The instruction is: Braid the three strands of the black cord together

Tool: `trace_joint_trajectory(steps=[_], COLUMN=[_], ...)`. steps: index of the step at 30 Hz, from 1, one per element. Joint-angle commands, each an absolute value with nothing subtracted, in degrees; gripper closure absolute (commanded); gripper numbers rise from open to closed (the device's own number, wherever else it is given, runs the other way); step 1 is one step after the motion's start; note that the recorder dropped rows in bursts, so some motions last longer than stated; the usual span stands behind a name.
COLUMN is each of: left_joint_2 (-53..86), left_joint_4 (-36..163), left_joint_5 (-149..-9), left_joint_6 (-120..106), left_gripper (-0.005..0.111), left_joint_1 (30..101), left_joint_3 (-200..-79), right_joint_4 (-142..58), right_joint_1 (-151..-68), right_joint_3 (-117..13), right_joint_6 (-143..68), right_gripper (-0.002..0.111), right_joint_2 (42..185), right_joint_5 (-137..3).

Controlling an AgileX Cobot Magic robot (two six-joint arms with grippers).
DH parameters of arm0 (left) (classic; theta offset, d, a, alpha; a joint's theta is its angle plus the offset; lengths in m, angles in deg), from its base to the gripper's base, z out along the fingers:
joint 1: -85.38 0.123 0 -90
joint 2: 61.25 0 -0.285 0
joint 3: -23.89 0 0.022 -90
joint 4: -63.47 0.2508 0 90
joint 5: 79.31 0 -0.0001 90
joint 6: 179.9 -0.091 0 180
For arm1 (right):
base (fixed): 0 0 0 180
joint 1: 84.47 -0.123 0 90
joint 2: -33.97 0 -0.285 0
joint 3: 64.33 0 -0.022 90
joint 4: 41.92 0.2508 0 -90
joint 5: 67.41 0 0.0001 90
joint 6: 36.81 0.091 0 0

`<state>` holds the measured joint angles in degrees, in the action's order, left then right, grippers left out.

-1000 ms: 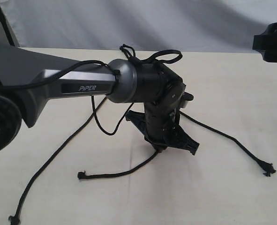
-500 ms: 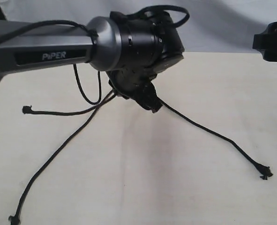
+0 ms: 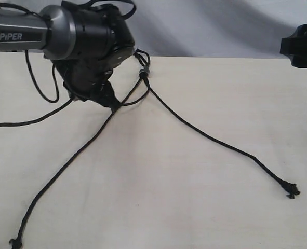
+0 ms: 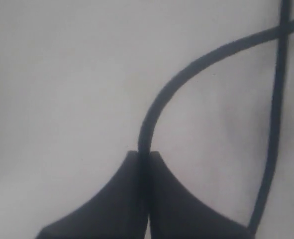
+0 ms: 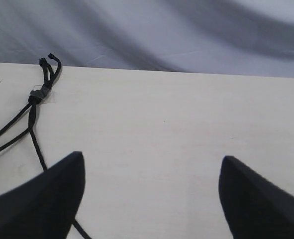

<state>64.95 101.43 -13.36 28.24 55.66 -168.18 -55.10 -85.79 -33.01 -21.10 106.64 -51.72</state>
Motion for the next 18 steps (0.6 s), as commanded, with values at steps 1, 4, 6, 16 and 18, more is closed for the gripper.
trace_joint_trajectory(steps=[1,4,6,16,18], left_joint_2=[64.5,64.5,64.5,64.5,64.5], left_joint_4=[98.8,96.8,94.5,78.4,62.7], left_joint_5=[-23.2,-29.4,-33.3,-39.0,-38.8], left_joint_6=[30.6,30.6,30.6,25.2,11.4], left_gripper=[0.106,0.106,0.106,0.106,0.106], left_joint_1=[58.1,58.2,58.2,57.7,55.4], left_joint_3=[-161.4,-156.8,-154.8,-148.6,-148.6], right_joint_4=[-55.5,-55.5,-55.5,-55.5,-55.5], right_joint_1=[-85.4,-85.4,-85.4,-85.4,-85.4], right_joint_3=[-33.0,-33.0,-33.0,-33.0,-33.0], right_joint_6=[-21.4,-21.4,-21.4,-21.4,-21.4], right_gripper=[0.037,0.037,0.037,0.037,0.037], right_joint_2=[106.8,106.8,106.8,106.8,106.8], right_joint_5=[-52.5,-52.5,-52.5,-52.5,-52.5])
